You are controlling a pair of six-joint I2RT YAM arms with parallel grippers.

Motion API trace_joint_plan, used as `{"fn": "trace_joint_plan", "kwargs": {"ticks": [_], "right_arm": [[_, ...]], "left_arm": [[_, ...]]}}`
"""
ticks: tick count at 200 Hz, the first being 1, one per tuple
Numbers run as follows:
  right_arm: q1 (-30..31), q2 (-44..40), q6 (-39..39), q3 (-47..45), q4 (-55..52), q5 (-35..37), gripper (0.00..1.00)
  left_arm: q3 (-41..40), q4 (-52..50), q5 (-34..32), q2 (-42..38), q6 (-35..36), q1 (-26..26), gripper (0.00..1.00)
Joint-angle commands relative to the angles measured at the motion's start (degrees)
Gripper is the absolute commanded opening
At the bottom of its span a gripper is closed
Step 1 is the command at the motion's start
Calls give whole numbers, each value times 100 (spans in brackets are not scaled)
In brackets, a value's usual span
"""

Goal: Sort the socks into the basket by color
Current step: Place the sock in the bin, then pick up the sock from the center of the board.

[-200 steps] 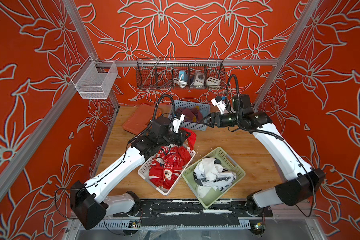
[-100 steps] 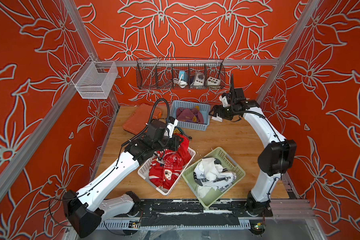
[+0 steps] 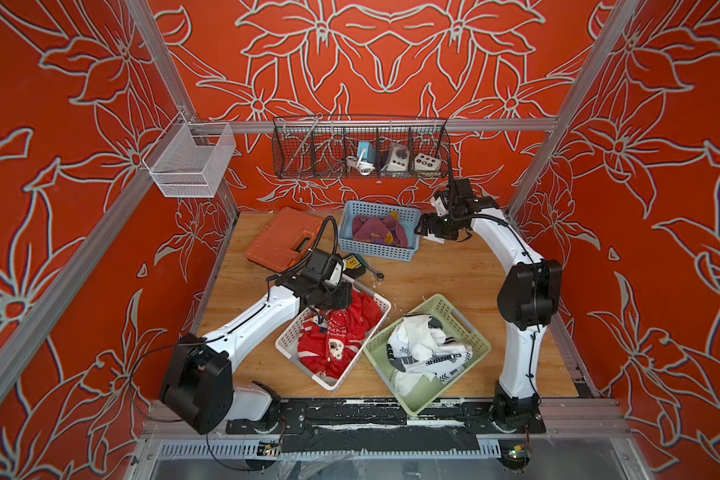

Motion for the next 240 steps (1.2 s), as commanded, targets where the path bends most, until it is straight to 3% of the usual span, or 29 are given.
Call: {"fn": "trace_joint_plan", "kwargs": {"ticks": [1, 38, 60, 76, 97, 113, 154, 183, 240], "right_arm": [[-71, 264, -250, 313, -250, 285, 83], [-141, 755, -513, 985, -529, 649, 83], [-154, 1035, -661, 1283, -604, 929, 83], [-172, 1146, -727, 1364, -566, 1115, 83], [-237, 1158, -750, 1365, -404, 1094, 83], [-270, 1140, -758, 1332, -309, 1012, 83], [-335, 1005, -628, 947, -59, 1160, 82], [-400, 599, -436, 27, 692, 1286, 82], [-606, 1067, -645, 695, 703, 1170, 84]], "left_arm": [[-28, 19, 86, 356, -46, 18, 2], [-315, 91, 120, 799, -88, 18, 3], [-473, 316, 272, 887, -146, 18, 10], [-548, 512, 405, 799, -163, 18, 23], [-534, 592, 466, 495, -109, 14, 51], [-481, 547, 405, 147, -66, 11, 60], [-163, 186, 237, -593, -15, 12, 69], [0, 46, 157, -935, -17, 18, 73], [83, -156, 274, -1090, -121, 18, 74]]}}
